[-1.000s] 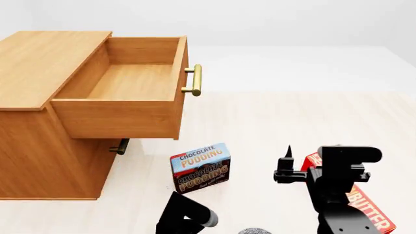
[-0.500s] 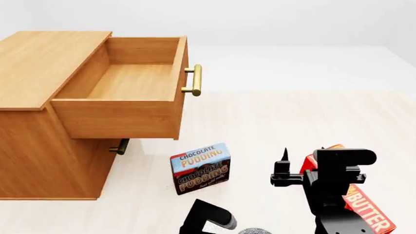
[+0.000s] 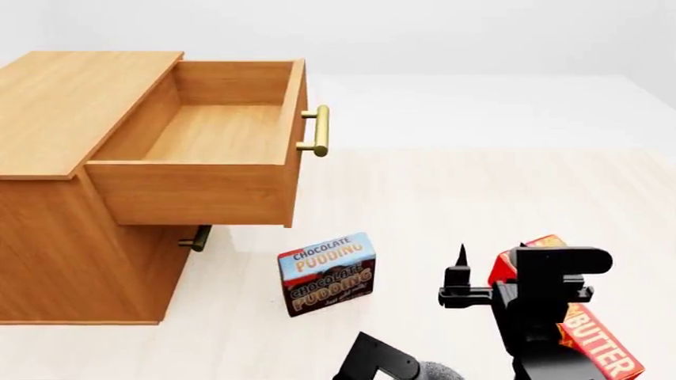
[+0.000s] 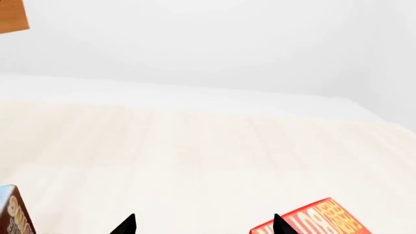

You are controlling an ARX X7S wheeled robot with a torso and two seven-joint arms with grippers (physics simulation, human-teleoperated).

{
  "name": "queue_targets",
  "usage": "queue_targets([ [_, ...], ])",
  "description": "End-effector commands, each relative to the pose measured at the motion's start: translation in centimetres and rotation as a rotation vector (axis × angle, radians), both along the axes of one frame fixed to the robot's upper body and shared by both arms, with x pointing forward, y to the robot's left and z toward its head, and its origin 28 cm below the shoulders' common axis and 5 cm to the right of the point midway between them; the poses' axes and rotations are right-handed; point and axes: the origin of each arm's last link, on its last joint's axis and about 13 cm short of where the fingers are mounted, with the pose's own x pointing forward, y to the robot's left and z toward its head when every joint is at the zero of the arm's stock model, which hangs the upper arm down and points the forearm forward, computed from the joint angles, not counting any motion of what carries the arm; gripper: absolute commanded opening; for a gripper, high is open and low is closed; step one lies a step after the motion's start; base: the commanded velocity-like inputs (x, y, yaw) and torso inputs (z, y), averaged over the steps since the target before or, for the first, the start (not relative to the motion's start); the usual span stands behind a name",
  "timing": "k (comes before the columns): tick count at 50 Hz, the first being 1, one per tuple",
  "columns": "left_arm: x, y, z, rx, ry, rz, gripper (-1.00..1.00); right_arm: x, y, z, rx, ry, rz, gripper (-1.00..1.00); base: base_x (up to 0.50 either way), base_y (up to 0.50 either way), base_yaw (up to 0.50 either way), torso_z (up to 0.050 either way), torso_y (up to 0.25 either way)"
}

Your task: Put the bowl in the top drawer of the cabinet.

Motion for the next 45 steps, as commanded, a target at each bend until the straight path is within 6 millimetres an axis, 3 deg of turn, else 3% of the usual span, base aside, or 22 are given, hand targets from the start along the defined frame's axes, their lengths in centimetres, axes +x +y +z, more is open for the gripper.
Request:
queue_targets([
  [1, -1.2, 0.0, -6.4, 0.243, 0.095, 0.003, -1.0, -0.4, -0.1, 0.0, 0.001, -0.005, 0.009, 1.0, 0.0, 0.0, 0.0, 0.0, 0.0],
  [11, -1.4, 1.2, -3.3, 0.144, -0.015, 0.076, -1.0, -0.6, -0.2, 0.0, 0.001, -0.007, 0.005, 1.0, 0.0, 0.0, 0.0, 0.0, 0.0],
  [25, -1.8, 4.8, 2.7, -0.037, -0.089, 0.191, -1.0, -0.7, -0.1, 0.5, -0.009, -0.013, 0.0, 1.0, 0.0, 0.0, 0.0, 0.0, 0.0],
  [45, -1.7, 8.4, 6.8, -0.083, -0.243, 0.288, -1.0, -1.0, -0.2, 0.7, -0.016, -0.018, -0.01, 1.0, 0.0, 0.0, 0.0, 0.0, 0.0],
])
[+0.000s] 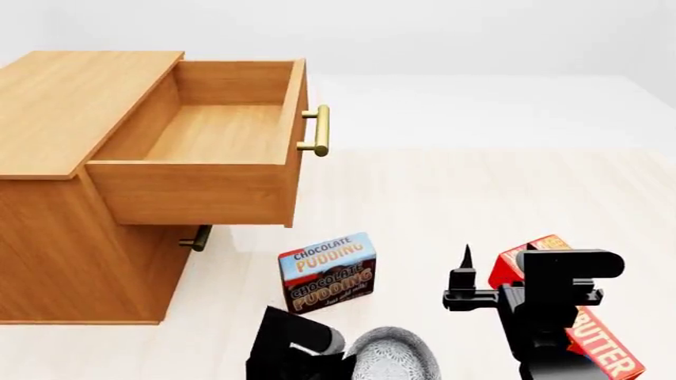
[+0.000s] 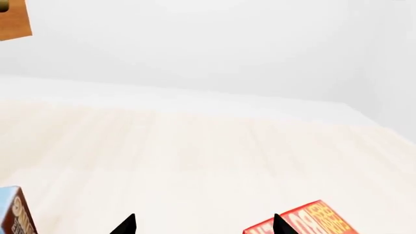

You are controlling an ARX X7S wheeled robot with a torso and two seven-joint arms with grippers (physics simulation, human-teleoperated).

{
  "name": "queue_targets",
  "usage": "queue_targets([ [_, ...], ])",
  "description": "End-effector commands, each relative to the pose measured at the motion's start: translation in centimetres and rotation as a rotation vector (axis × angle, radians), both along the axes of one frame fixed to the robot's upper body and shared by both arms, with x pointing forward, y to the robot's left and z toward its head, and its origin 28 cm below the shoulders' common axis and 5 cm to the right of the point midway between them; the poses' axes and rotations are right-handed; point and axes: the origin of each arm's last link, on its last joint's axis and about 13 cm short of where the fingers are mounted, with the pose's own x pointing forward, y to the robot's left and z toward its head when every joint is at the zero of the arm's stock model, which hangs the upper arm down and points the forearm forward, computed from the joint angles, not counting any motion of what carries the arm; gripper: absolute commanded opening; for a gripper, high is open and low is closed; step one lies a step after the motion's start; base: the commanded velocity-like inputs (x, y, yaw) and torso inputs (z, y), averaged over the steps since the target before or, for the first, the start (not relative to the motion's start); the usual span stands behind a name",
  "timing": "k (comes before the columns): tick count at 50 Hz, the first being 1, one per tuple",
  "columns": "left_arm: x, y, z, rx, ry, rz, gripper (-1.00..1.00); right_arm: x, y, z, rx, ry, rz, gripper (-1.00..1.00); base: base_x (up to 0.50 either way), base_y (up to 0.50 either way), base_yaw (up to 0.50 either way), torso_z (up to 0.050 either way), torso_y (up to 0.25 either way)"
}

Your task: Put the bowl in the top drawer of the cabinet.

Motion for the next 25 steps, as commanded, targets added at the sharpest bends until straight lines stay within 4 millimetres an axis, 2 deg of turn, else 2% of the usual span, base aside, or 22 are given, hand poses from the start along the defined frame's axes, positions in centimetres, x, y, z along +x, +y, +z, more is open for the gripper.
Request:
queue_targets([
  [1, -0.3, 2.1, 2.4, -0.029, -0.085, 0.048, -1.0, -0.1, 0.0, 0.1, -0.004, -0.002, -0.005, 1.0, 0.0, 0.0, 0.0, 0.0, 0.0],
  [8, -0.8, 3.1, 3.7, -0.06, -0.126, 0.065, -1.0, 0.0, 0.1, 0.1, -0.013, -0.002, -0.004, 1.0, 0.0, 0.0, 0.0, 0.0, 0.0],
  [15, -1.6, 4.2, 6.6, -0.106, -0.191, 0.075, -1.0, 0.1, 0.3, 0.1, -0.019, -0.001, 0.002, 1.0, 0.0, 0.0, 0.0, 0.0, 0.0],
  [25, -1.7, 5.1, 10.3, -0.152, -0.236, 0.1, -1.0, 0.5, 0.7, -0.3, -0.02, 0.008, 0.019, 1.0, 0.0, 0.0, 0.0, 0.0, 0.0],
])
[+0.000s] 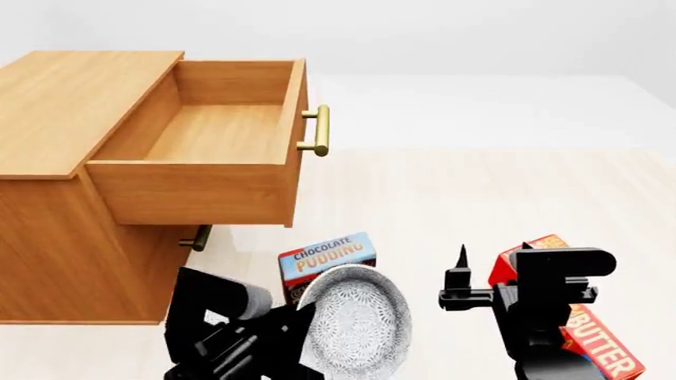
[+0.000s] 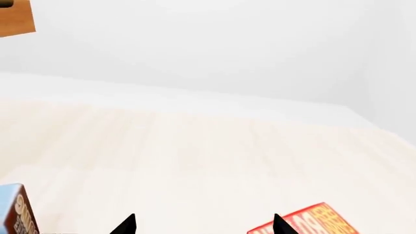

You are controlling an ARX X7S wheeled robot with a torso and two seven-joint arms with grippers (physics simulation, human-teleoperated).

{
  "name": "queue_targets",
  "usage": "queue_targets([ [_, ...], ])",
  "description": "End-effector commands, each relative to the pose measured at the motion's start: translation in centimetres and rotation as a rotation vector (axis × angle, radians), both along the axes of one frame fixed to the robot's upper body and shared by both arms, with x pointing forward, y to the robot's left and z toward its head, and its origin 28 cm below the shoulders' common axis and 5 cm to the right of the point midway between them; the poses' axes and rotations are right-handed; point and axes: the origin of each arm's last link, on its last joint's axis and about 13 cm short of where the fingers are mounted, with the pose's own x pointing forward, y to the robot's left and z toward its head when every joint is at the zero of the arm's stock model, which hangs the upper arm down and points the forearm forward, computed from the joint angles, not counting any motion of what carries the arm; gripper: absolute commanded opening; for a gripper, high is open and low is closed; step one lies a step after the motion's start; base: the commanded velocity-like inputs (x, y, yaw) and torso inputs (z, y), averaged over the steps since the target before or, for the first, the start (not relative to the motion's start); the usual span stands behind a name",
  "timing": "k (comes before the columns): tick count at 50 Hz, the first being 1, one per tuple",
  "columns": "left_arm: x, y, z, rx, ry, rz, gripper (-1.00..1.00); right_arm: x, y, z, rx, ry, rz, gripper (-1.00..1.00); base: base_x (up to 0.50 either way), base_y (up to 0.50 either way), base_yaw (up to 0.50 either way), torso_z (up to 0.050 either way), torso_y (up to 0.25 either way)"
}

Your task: Put the bowl in the top drawer of the cabinet.

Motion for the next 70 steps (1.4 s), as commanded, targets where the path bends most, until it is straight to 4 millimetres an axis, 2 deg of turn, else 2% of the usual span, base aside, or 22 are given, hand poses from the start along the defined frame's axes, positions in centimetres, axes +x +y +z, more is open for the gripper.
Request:
queue_targets([
  [1, -0.6, 0.9, 4.0, -0.051, -0.069, 0.013, -1.0, 0.3, 0.4, -0.2, -0.005, 0.006, 0.016, 1.0, 0.0, 0.0, 0.0, 0.0, 0.0],
  [21, 1.8, 0.4, 10.6, -0.024, -0.21, 0.156, -1.0, 0.5, 0.6, -1.4, 0.008, 0.026, 0.028, 1.0, 0.0, 0.0, 0.0, 0.0, 0.0],
  [35, 0.8, -0.9, 17.9, -0.032, -0.307, 0.222, -1.0, 0.6, 0.6, -1.6, 0.008, 0.036, 0.032, 1.0, 0.0, 0.0, 0.0, 0.0, 0.0],
  [46, 3.2, -1.0, 22.9, -0.029, -0.33, 0.361, -1.0, 0.3, 0.3, -1.7, 0.017, 0.033, 0.029, 1.0, 0.0, 0.0, 0.0, 0.0, 0.0],
  [56, 6.5, -1.1, 24.9, 0.003, -0.319, 0.497, -1.0, 0.2, 0.4, -1.7, 0.02, 0.03, 0.03, 1.0, 0.0, 0.0, 0.0, 0.0, 0.0],
  [63, 9.4, -0.8, 24.6, 0.039, -0.254, 0.589, -1.0, 0.0, 0.1, -1.5, 0.025, 0.025, 0.013, 1.0, 0.0, 0.0, 0.0, 0.0, 0.0],
  [70, 13.2, 0.0, 24.1, -0.01, -0.183, 0.664, -1.0, -0.2, 0.0, -1.8, 0.038, 0.023, 0.008, 1.0, 0.0, 0.0, 0.0, 0.0, 0.0],
])
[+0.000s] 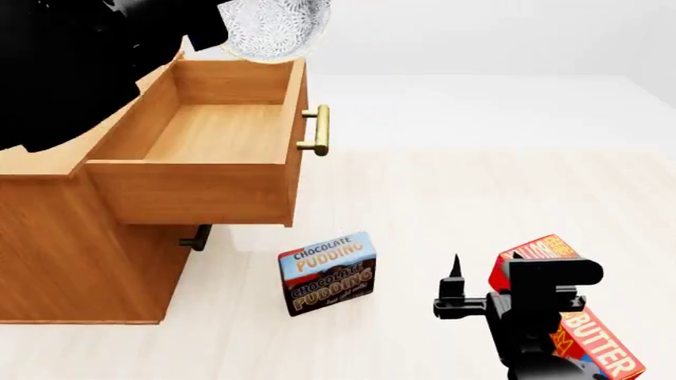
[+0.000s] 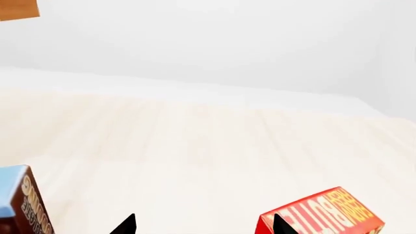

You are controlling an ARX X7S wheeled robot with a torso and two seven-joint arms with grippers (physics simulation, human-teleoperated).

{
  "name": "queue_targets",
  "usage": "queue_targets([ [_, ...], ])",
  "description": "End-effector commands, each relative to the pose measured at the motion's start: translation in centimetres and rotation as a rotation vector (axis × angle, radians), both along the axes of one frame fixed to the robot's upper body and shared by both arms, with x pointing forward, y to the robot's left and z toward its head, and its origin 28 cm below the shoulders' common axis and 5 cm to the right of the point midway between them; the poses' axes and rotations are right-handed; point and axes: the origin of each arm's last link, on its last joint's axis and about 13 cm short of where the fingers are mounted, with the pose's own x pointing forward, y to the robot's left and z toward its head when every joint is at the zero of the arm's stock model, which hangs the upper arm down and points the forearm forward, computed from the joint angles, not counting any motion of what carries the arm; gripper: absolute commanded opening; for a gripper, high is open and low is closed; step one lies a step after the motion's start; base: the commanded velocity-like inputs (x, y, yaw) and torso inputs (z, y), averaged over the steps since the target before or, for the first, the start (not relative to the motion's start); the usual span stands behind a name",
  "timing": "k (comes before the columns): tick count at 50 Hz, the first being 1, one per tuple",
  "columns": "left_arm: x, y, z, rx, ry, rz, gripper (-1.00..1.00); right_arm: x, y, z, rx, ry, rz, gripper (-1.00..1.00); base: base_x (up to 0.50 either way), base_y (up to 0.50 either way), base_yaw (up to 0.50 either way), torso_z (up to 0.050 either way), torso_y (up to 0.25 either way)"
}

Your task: Put the bowl in the top drawer of the cabinet.

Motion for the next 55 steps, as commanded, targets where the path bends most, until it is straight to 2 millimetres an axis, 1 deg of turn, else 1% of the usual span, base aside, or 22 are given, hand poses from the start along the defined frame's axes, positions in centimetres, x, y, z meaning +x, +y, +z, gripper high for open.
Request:
queue_targets([
  [1, 5.0, 1.0, 0.1, -0.077, 0.057, 0.127, -1.0, -0.3, -0.2, -0.2, 0.017, -0.004, -0.008, 1.0, 0.0, 0.0, 0.0, 0.0, 0.0],
  [6, 7.6, 1.5, -0.9, -0.143, 0.104, 0.167, -1.0, -0.4, -0.4, -0.5, 0.025, -0.002, -0.008, 1.0, 0.0, 0.0, 0.0, 0.0, 0.0],
  [9, 8.8, 1.9, -1.4, -0.194, 0.142, 0.191, -1.0, -0.5, -0.5, -0.7, 0.031, 0.0, -0.011, 1.0, 0.0, 0.0, 0.0, 0.0, 0.0],
  [15, 10.1, 2.5, -1.9, -0.247, 0.189, 0.229, -1.0, -0.6, -0.9, -1.1, 0.037, 0.007, -0.024, 1.0, 0.0, 0.0, 0.0, 0.0, 0.002],
  [23, 12.5, 3.1, -4.2, -0.325, 0.269, 0.249, -1.0, -0.8, -0.8, -1.1, 0.05, 0.004, -0.025, 1.0, 0.0, 0.0, 0.0, 0.0, 0.0],
  [30, 14.2, 3.9, -5.5, -0.374, 0.312, 0.27, -1.0, -0.8, -1.0, -1.7, 0.051, 0.019, -0.034, 1.0, 0.0, 0.0, 0.0, 0.0, 0.001],
  [36, 15.1, 4.1, -7.0, -0.397, 0.348, 0.296, -1.0, -0.7, -0.9, -2.3, 0.049, 0.034, -0.026, 1.0, 0.0, 0.0, 0.0, 0.0, 0.0],
  [45, 16.1, 4.1, -8.5, -0.414, 0.391, 0.316, -1.0, -0.7, -1.1, -2.7, 0.051, 0.049, -0.027, 1.0, 0.0, 0.0, 0.0, 0.0, 0.0],
  [55, 16.8, 4.3, -9.8, -0.432, 0.435, 0.338, -1.0, -0.7, -1.0, -2.9, 0.04, 0.058, -0.02, 1.0, 0.0, 0.0, 0.0, 0.0, 0.001],
])
